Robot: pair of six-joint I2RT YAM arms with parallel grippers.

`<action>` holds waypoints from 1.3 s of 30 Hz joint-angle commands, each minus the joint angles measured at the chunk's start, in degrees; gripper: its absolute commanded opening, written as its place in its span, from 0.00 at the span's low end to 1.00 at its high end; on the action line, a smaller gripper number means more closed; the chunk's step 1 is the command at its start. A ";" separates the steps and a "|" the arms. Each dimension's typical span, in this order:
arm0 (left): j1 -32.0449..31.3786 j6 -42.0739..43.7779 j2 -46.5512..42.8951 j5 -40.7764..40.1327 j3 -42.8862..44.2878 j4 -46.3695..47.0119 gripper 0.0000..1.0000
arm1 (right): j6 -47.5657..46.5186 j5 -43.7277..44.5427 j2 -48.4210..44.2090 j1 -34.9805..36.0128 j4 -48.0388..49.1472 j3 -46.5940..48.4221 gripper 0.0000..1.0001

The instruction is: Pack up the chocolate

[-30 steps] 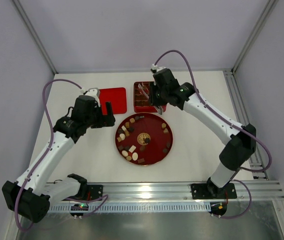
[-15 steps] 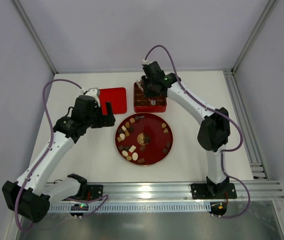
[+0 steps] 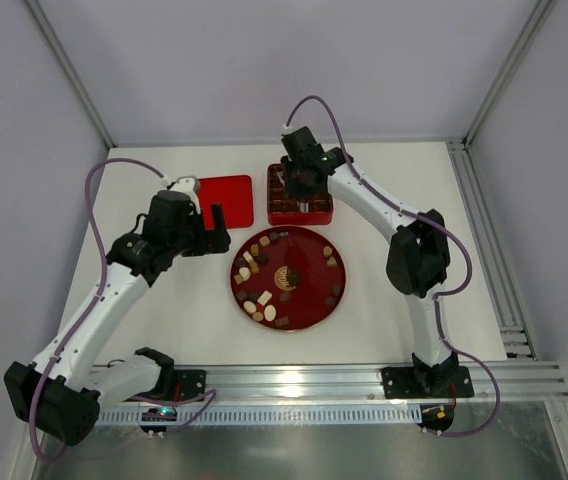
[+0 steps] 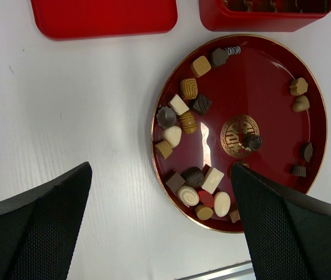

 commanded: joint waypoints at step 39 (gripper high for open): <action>-0.07 0.45 -0.23 -0.29 1.23 1.21 1.00 | 0.21 0.23 -5.31 0.21 0.53 2.97 0.41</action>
